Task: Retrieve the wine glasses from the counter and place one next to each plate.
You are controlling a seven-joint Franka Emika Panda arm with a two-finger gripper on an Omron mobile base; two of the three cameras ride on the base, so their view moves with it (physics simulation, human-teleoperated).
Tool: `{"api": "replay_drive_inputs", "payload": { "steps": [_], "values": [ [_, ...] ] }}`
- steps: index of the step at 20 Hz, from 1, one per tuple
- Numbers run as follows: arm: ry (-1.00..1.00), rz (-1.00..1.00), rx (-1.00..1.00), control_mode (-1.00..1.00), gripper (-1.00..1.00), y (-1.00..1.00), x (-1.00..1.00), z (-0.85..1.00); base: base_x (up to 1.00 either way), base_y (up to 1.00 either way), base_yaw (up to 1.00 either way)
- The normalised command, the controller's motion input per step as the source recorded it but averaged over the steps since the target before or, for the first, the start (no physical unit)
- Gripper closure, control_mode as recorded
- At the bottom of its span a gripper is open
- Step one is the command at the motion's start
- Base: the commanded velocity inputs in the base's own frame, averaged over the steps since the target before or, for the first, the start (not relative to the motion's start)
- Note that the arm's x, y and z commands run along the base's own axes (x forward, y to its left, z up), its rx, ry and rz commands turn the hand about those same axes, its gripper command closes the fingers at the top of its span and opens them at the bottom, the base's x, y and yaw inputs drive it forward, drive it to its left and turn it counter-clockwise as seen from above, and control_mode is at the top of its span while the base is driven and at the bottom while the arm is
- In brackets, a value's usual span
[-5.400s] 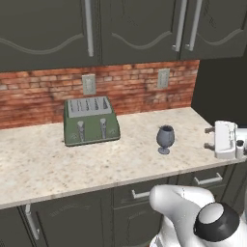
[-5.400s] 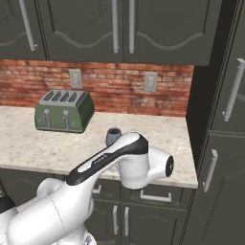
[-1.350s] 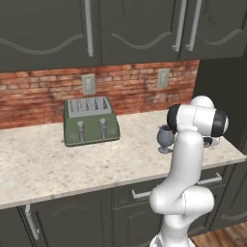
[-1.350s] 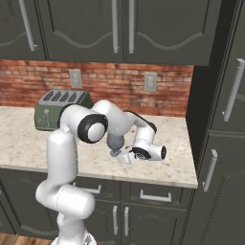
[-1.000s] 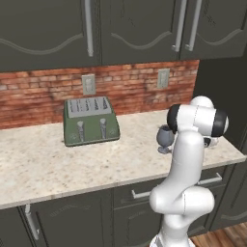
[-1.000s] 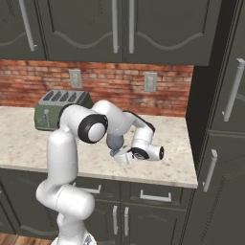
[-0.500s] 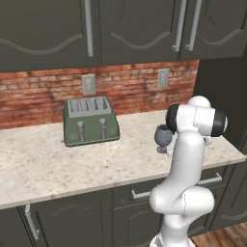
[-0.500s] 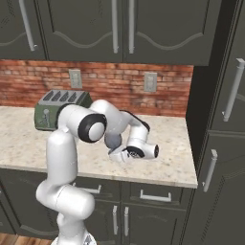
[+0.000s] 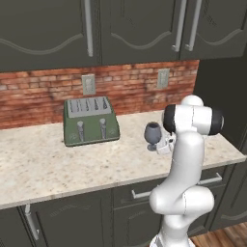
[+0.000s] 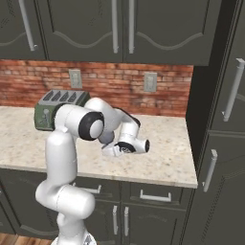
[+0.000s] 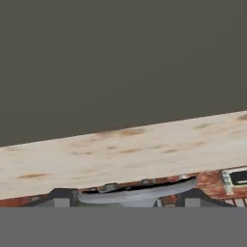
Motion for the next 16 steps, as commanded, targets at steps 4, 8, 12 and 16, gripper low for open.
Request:
{"api": "replay_drive_inputs", "payload": {
  "steps": [4, 8, 12, 16],
  "values": [
    [-0.06, 0.0, 0.0, -1.0, 1.0, 0.18, -0.01, 0.06, 0.0, 0.0, 0.0],
    [-0.16, 0.0, 0.0, -1.0, 1.0, 0.09, -0.16, 0.55, 0.0, 0.0, 0.0],
    [-0.14, 0.0, 0.0, -1.0, 1.0, 0.07, -0.26, 0.83, 0.0, 0.0, 0.0],
    [-0.02, 0.0, 0.0, -1.0, 1.0, 0.0, -0.38, 0.99, 0.0, 0.0, 0.0]
  ]
}}
